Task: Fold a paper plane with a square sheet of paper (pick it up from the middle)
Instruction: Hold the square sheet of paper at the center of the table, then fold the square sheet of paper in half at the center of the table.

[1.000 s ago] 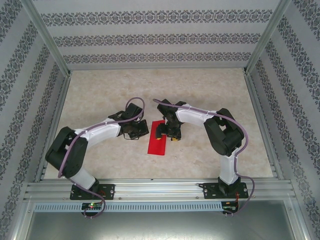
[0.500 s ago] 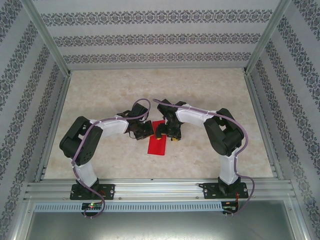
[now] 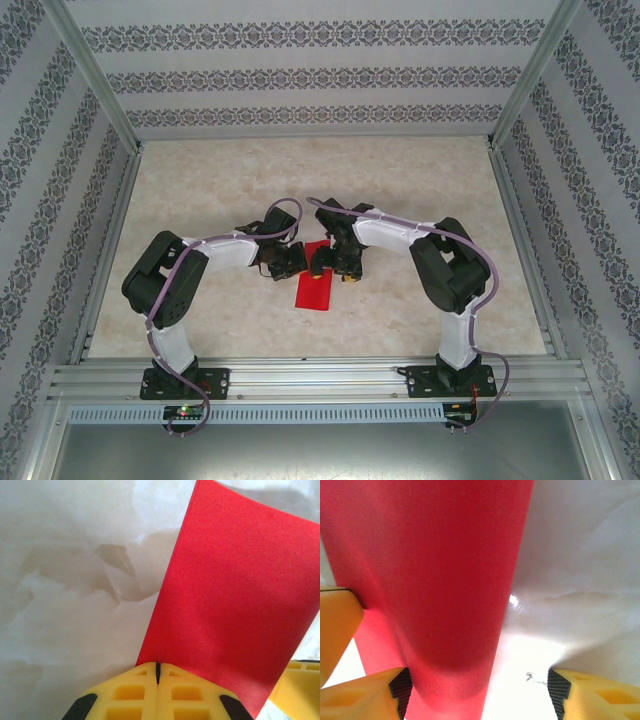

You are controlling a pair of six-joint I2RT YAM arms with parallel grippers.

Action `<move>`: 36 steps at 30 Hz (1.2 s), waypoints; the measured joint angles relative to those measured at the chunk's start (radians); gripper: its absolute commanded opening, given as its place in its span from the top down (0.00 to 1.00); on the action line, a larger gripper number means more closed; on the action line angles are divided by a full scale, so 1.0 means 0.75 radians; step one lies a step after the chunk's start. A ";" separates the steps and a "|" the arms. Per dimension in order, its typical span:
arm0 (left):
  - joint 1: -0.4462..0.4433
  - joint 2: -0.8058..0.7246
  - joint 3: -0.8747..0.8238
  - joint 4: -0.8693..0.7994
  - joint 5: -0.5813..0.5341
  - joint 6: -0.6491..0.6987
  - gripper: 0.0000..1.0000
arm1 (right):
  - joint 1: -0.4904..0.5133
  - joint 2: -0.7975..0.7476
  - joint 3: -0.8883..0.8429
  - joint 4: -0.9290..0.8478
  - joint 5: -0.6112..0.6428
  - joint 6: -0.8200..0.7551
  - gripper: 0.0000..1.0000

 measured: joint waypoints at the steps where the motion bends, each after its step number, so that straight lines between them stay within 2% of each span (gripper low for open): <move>1: 0.000 -0.001 -0.002 0.004 0.000 0.001 1.00 | -0.004 -0.024 -0.025 0.037 0.001 0.007 0.23; 4: 0.000 -0.001 -0.004 0.006 0.000 0.005 1.00 | -0.053 -0.154 -0.128 0.176 -0.036 0.043 0.26; 9: 0.000 -0.001 -0.005 0.008 0.000 0.011 1.00 | -0.152 -0.385 -0.293 0.500 -0.202 0.141 0.73; 14: 0.000 -0.001 -0.005 0.008 -0.001 0.015 1.00 | -0.115 -0.328 -0.387 0.766 -0.358 0.241 0.96; 19: 0.000 -0.001 -0.005 0.007 -0.001 0.015 1.00 | -0.093 -0.241 -0.473 0.895 -0.417 0.300 1.00; 36: 0.000 -0.001 -0.005 0.007 -0.001 0.015 1.00 | -0.149 -0.238 -0.637 1.045 -0.465 0.296 1.00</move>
